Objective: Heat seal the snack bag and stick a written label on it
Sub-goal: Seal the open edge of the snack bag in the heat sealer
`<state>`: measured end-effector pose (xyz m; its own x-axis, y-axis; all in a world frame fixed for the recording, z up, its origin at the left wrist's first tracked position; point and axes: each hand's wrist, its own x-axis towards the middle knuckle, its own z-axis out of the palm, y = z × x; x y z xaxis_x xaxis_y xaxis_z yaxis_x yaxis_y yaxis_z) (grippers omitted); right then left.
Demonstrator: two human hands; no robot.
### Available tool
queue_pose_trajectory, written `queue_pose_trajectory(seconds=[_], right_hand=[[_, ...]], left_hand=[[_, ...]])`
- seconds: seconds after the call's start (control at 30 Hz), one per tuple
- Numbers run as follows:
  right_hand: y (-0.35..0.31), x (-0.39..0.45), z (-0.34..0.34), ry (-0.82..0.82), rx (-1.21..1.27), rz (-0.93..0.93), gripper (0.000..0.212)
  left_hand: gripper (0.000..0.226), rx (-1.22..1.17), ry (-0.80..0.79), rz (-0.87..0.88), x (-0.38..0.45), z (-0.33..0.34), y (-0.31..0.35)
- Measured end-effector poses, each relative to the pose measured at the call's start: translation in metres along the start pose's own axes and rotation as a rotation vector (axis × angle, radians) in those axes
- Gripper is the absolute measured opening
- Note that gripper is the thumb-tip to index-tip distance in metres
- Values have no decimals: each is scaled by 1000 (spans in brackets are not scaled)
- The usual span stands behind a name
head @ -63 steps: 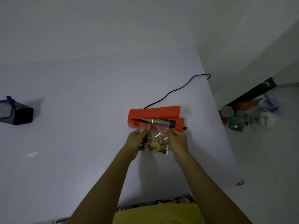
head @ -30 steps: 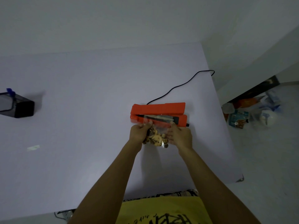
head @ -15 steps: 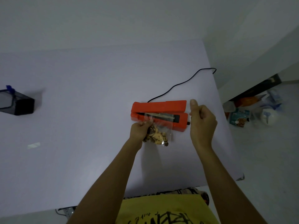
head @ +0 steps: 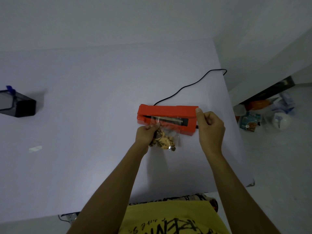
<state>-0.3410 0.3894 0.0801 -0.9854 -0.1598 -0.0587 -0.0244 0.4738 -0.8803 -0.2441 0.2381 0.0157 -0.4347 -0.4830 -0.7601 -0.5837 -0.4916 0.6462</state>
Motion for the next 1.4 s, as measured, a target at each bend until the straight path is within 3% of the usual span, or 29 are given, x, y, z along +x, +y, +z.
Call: queue_pose_trajectory(seconds=[0.37, 0.8, 0.97, 1.4], right_hand=[[43, 6, 2, -27, -101, 163, 41], [65, 11, 1, -95, -125, 199, 45], [67, 12, 2, -103, -113, 185, 44], [72, 22, 2, -143, -43, 286, 32]], left_hand=[[27, -10, -20, 9, 7, -1, -5], [31, -54, -74, 1, 13, -2, -13], [47, -35, -106, 14, 16, -5, -21], [31, -90, -250, 11, 20, -15, -35]])
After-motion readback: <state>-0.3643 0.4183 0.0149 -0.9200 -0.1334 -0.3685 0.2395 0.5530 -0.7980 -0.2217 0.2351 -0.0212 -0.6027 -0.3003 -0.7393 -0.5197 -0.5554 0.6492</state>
